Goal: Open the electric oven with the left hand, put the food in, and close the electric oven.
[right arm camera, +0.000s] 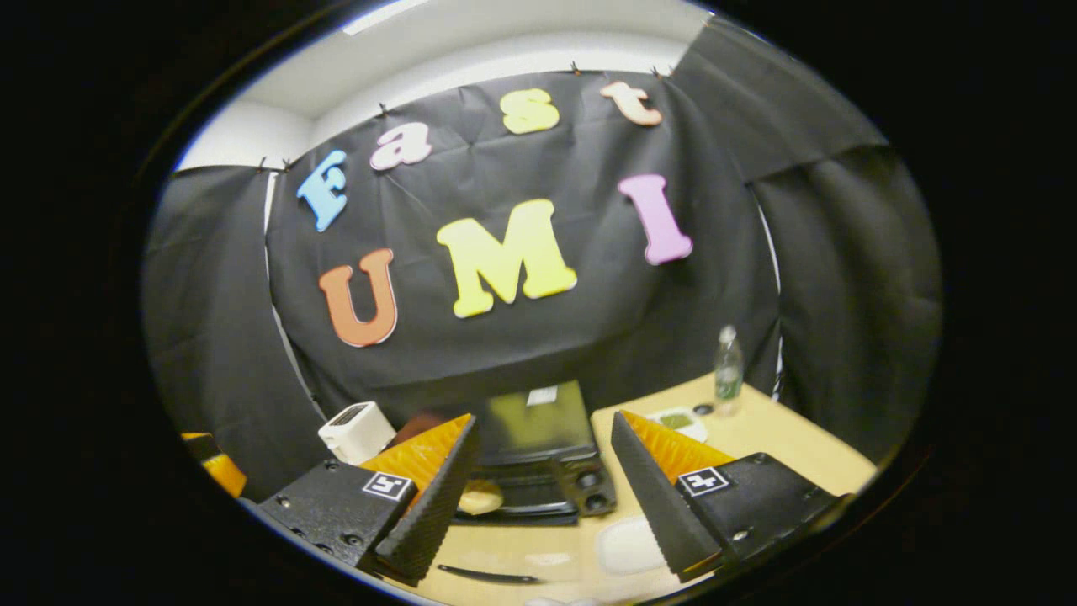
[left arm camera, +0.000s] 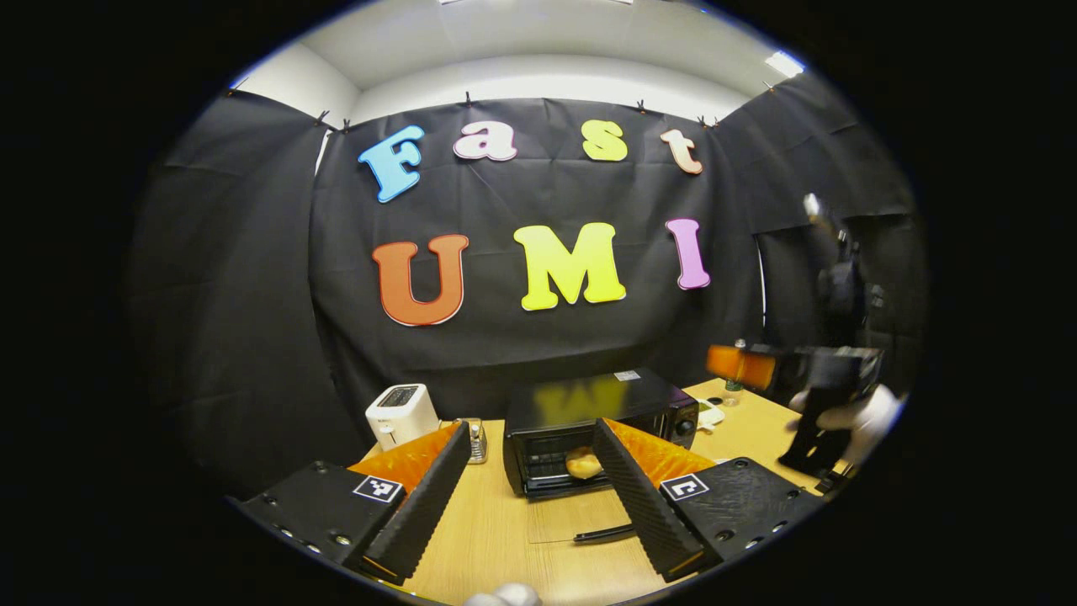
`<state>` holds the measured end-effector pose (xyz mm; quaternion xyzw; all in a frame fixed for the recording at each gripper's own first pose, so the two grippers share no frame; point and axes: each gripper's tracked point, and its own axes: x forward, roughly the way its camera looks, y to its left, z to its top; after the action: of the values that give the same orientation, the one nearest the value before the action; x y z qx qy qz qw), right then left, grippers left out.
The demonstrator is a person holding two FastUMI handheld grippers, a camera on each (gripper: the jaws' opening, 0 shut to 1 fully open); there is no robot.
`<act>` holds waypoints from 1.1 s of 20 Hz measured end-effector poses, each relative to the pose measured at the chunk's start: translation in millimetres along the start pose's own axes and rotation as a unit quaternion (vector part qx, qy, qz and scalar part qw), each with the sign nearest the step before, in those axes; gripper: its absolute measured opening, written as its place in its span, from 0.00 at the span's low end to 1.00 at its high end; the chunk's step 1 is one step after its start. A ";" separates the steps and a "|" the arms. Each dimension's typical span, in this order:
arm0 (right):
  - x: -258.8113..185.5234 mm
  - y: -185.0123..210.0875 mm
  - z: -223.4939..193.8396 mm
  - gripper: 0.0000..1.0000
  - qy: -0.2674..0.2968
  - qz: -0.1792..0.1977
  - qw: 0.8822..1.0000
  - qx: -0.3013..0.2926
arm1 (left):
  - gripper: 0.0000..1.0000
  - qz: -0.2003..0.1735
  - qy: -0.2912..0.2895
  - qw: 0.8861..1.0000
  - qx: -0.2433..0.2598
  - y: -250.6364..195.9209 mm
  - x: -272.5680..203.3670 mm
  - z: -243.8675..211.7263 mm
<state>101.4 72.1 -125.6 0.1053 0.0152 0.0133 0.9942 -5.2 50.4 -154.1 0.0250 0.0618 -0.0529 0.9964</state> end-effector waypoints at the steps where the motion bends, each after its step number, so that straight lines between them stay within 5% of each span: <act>1: -8.0 -7.1 17.3 0.95 -0.012 -0.006 1.000 -0.019 | 0.95 0.001 0.002 1.000 -0.002 -4.1 0.3 -4.4; 9: -75.5 -47.6 110.5 0.96 -0.062 -0.034 0.995 -0.064 | 0.96 0.005 0.098 0.995 -0.024 -49.4 2.3 -108.5; 16: -97.5 -61.2 121.8 0.99 -0.054 -0.032 0.995 -0.080 | 0.96 -0.018 0.224 0.973 -0.045 -108.1 2.6 -235.7; 22: -91.4 -72.3 114.1 0.96 -0.039 -0.034 0.996 -0.071 | 0.96 -0.014 0.267 0.962 -0.059 -121.1 31.7 -275.2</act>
<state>15.6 -25.2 -26.7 0.0346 -0.0205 -0.0239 0.9989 -20.3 -57.6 -436.0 -0.0212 0.3294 -0.0541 0.9424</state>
